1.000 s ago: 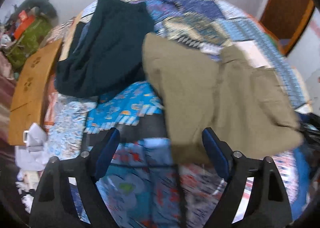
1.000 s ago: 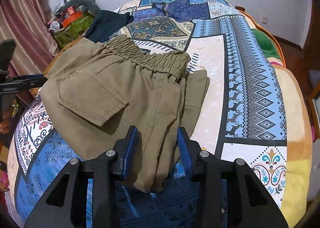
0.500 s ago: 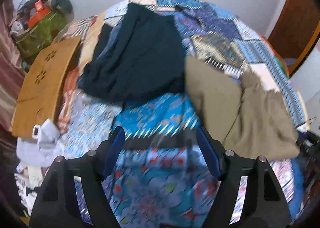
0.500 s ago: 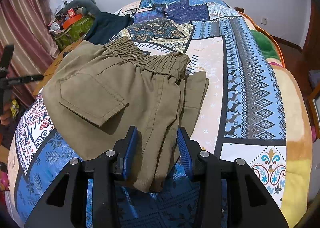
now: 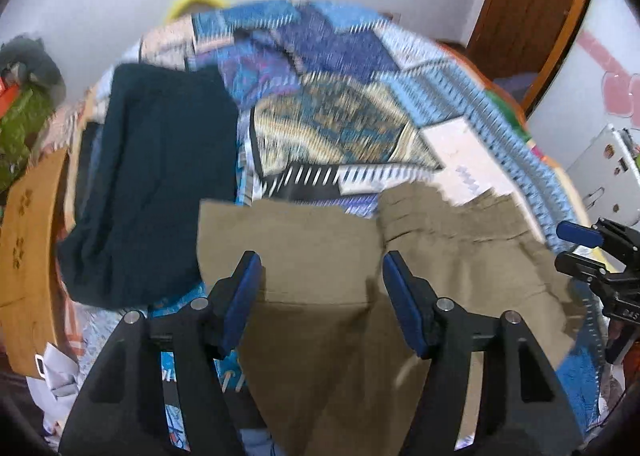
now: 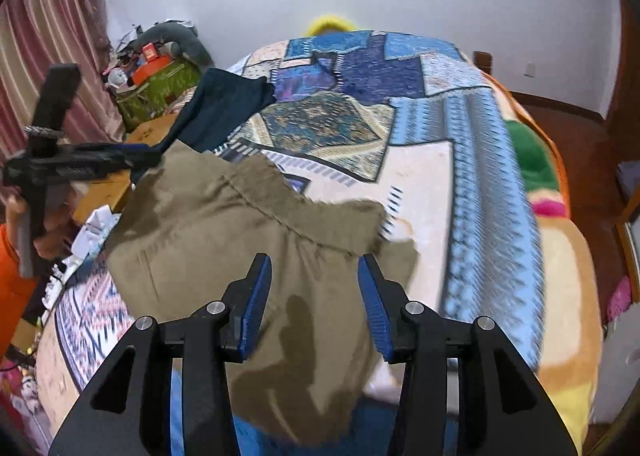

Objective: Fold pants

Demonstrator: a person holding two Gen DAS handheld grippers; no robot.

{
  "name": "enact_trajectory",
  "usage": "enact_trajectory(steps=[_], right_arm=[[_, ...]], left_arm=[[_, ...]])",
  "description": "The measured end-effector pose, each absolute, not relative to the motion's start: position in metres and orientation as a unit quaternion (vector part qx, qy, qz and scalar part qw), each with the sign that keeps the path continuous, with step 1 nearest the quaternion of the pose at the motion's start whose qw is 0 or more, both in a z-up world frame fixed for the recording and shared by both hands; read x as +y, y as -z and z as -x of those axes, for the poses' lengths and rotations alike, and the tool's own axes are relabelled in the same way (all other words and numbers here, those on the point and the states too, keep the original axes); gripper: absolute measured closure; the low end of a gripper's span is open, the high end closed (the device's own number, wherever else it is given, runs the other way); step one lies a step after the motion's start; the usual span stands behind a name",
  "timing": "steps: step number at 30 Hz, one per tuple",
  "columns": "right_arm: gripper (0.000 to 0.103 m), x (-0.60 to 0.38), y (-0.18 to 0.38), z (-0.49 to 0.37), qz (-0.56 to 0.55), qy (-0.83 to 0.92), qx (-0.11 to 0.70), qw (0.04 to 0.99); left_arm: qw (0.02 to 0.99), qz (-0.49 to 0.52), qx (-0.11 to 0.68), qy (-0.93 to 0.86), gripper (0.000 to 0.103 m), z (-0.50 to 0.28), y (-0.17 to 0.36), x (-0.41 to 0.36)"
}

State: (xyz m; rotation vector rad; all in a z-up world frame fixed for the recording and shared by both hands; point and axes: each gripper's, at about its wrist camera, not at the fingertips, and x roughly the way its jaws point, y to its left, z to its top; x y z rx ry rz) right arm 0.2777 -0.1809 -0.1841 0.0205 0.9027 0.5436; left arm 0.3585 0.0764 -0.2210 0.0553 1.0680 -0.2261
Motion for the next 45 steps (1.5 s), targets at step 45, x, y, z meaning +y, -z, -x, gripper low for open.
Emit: enact_trajectory(steps=[45], right_arm=[[0.037, -0.22, 0.241, -0.281, -0.102, -0.208, 0.517, 0.824]], left_arm=[[0.819, 0.076, 0.562, 0.094, 0.045, -0.356, 0.257, 0.136]])
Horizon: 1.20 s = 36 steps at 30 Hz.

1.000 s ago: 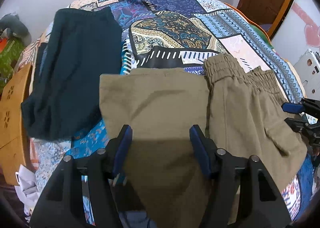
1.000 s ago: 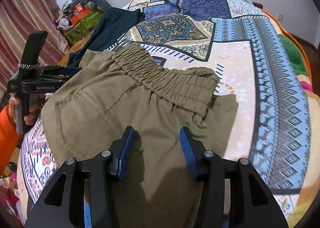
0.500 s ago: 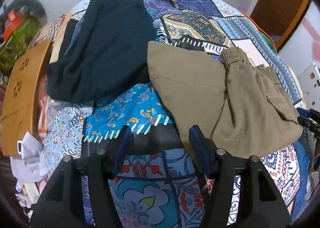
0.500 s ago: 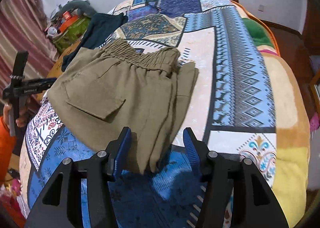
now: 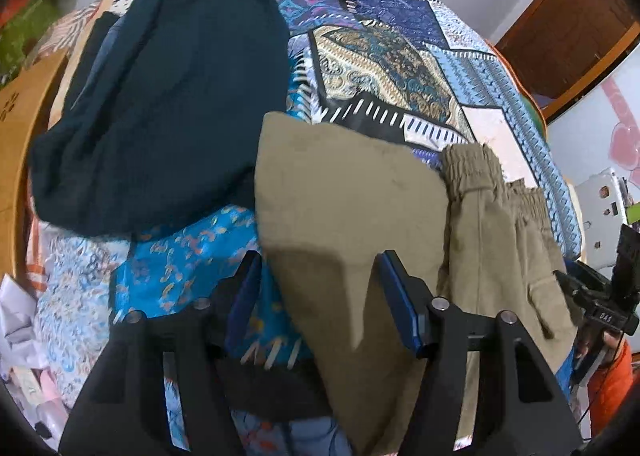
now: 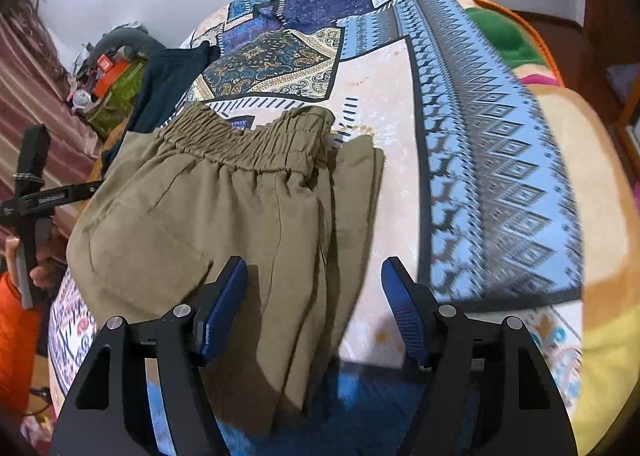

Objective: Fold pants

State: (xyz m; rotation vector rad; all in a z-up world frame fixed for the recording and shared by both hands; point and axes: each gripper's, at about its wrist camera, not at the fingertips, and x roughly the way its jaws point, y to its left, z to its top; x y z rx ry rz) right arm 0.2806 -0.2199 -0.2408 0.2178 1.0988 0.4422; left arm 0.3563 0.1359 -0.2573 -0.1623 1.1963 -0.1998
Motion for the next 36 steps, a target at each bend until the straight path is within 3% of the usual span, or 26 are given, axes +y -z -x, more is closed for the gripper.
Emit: enact_trajectory(steps=[5, 7, 9, 15, 18, 36], right_arm=[[0.038, -0.215, 0.247, -0.291, -0.108, -0.225, 0.519, 0.818], [0.045, -0.215, 0.248, -0.296, -0.105, -0.223, 0.52, 0.817], [0.066, -0.218, 0.249, -0.3, -0.109, -0.22, 0.522, 0.817], [0.086, -0.215, 0.245, -0.301, -0.1, -0.231, 0.515, 0.82], [0.092, -0.21, 0.231, -0.297, -0.075, -0.231, 0.495, 0.834], [0.097, -0.166, 0.121, -0.314, -0.017, -0.264, 0.371, 0.89]], left_arm=[[0.829, 0.056, 0.55, 0.088, 0.064, -0.361, 0.256, 0.13], [0.833, 0.049, 0.545, 0.082, 0.069, -0.36, 0.255, 0.13], [0.839, 0.041, 0.538, 0.069, 0.077, -0.358, 0.254, 0.129], [0.854, 0.025, 0.519, 0.043, 0.085, -0.352, 0.246, 0.125], [0.863, 0.026, 0.501, 0.05, 0.09, -0.347, 0.231, 0.124], [0.923, -0.022, 0.384, 0.013, 0.093, -0.336, 0.113, 0.14]])
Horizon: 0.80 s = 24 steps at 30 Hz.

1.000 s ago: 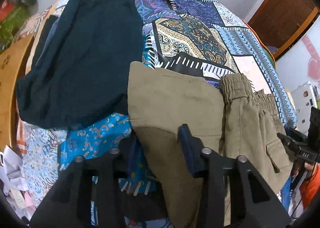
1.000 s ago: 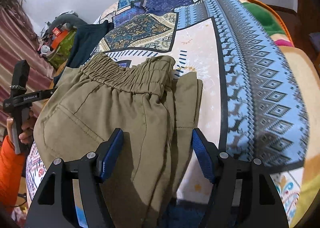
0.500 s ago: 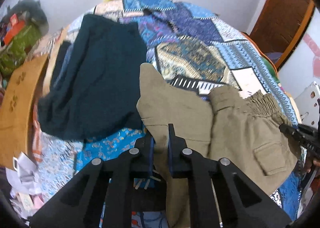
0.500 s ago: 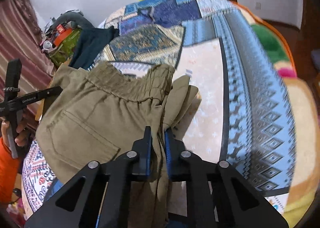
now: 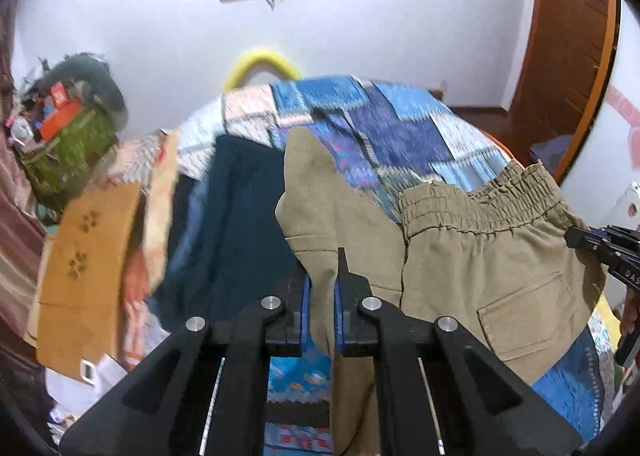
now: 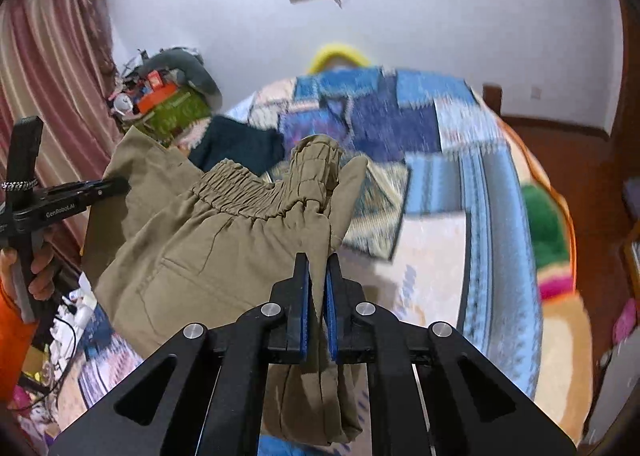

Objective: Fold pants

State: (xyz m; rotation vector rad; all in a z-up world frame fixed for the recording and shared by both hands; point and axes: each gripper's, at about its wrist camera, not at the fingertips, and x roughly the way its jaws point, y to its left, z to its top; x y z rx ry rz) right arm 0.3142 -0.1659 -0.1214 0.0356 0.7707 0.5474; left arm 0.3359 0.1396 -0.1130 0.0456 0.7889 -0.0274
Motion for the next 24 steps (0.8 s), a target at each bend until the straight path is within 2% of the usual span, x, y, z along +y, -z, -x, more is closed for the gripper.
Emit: enact_trajectory(steps=[7, 14, 18, 24], right_arm=[[0.097, -0.122, 0.084, -0.344, 0.009, -0.28, 0.324, 0.904], [0.097, -0.071, 0.065, -0.379, 0.026, -0.295, 0.293, 0.909], [0.097, -0.042, 0.068, -0.398, 0.035, -0.302, 0.286, 0.909], [0.097, 0.012, 0.098, -0.428, 0.05, -0.311, 0.298, 0.901]], left_arm=[[0.938, -0.023, 0.345, -0.03, 0.094, -0.357, 0.07, 0.176], [0.941, -0.016, 0.327, -0.081, 0.094, -0.39, 0.055, 0.224], [0.938, -0.005, 0.331, -0.109, 0.094, -0.412, 0.068, 0.255], [0.919, 0.016, 0.365, -0.15, 0.094, -0.45, 0.123, 0.305]])
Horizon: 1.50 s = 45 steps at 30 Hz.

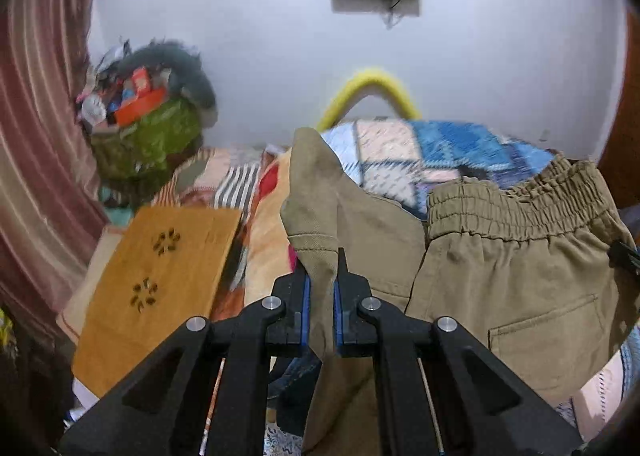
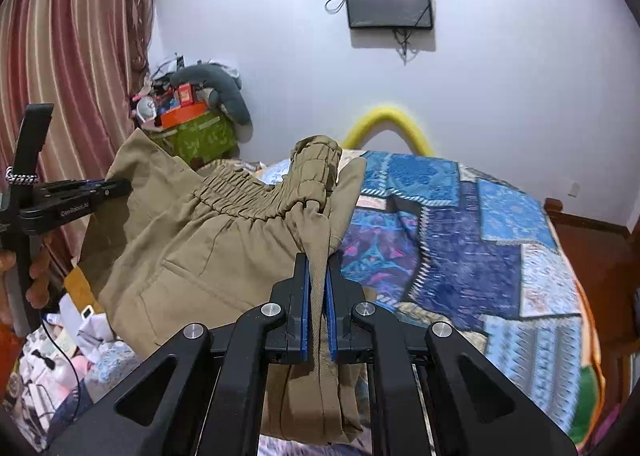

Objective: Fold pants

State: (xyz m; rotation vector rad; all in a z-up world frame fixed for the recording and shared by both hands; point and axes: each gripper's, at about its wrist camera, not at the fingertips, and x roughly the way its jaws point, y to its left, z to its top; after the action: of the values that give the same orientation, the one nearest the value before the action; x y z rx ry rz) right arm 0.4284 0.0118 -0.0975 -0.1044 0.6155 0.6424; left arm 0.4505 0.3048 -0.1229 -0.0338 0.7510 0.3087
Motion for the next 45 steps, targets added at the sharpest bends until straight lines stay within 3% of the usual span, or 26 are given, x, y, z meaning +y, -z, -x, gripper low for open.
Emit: enact_trajectory(steps=[9, 17, 23, 38, 43, 45], right_arm=[[0.097, 0.048, 0.192, -0.441, 0.057, -0.316, 0.398, 0.859], [0.088, 0.036, 0.202, -0.434, 0.056, -0.307, 0.435, 0.845], [0.088, 0.019, 0.168, -0.404, 0.056, -0.316, 0.397, 0.86], [0.088, -0.043, -0.003, -0.234, 0.008, -0.361, 0.179, 0.915], [0.088, -0.058, -0.024, -0.182, -0.007, -0.373, 0.129, 0.919], [0.083, -0.061, -0.026, -0.167, -0.011, -0.374, 0.118, 0.92]], left_arm=[[0.872, 0.053, 0.459, -0.161, 0.093, -0.477, 0.238, 0.353], [0.864, 0.071, 0.478, -0.143, 0.089, -0.448, 0.257, 0.36], [0.882, 0.065, 0.452, -0.116, 0.089, -0.403, 0.208, 0.34], [0.967, 0.006, 0.245, -0.07, 0.088, -0.21, 0.01, 0.219], [0.981, -0.01, 0.184, -0.063, 0.081, -0.138, -0.015, 0.176], [0.984, -0.018, 0.164, -0.07, 0.066, -0.113, -0.02, 0.162]])
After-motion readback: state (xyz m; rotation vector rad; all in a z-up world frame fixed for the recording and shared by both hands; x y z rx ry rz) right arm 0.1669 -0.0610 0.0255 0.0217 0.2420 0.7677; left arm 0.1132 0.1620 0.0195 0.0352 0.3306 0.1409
